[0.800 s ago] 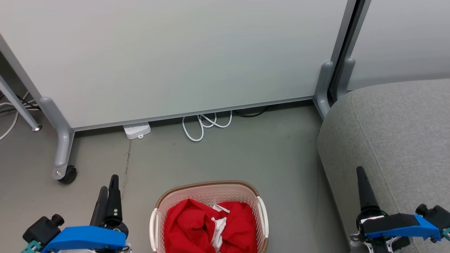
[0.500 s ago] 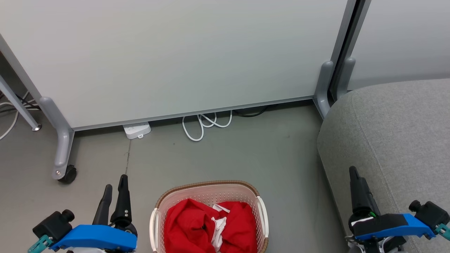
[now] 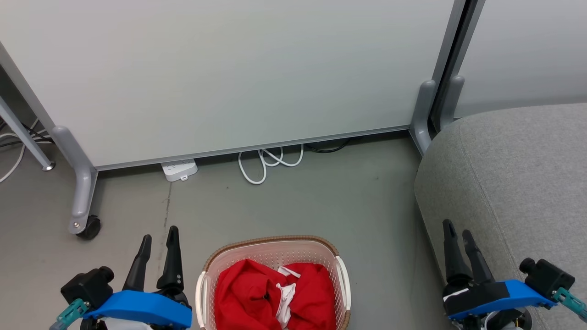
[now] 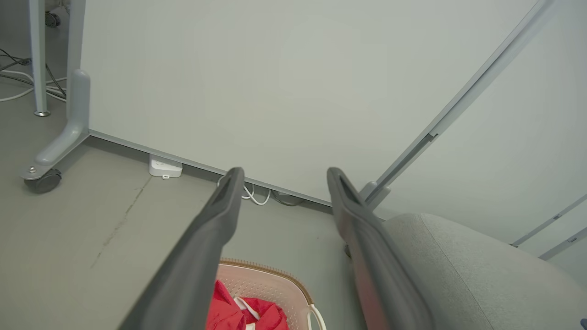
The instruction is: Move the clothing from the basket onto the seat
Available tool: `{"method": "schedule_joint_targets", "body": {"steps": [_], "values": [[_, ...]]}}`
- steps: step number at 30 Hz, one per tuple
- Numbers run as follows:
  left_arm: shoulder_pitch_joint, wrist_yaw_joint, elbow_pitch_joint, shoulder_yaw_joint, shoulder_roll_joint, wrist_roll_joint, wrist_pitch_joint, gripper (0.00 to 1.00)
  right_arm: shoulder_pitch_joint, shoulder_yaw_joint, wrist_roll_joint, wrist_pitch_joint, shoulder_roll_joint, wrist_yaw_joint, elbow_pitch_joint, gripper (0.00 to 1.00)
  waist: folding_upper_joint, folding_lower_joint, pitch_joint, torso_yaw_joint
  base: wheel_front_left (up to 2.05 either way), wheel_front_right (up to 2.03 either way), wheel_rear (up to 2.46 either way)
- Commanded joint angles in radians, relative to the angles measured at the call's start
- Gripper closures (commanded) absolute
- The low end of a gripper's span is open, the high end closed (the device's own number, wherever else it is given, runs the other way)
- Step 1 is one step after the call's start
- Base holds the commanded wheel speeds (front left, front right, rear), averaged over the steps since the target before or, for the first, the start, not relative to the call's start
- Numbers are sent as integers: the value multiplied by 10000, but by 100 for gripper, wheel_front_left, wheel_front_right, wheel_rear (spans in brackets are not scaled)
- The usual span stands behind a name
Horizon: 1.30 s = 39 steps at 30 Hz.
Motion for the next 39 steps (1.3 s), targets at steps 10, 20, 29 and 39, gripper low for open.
{"method": "schedule_joint_targets", "body": {"steps": [10,20,29,39], "values": [[-261,130,100,-291,117,1374,-365,0,-296,153,-1391,-354,-65,0,85,0,-1,0,9,30,0,0,0],[-264,202,185,-469,125,2280,-593,0,-282,253,-2314,-580,-71,-1,183,0,-1,0,9,46,0,0,0],[-313,228,264,-586,134,3095,-791,0,-290,313,-3130,-775,-77,-1,281,0,-1,0,23,82,0,0,0],[-317,273,312,-725,133,3970,-1005,0,-305,411,-3940,-998,-81,-2,383,0,-1,0,45,105,0,0,0]]}}
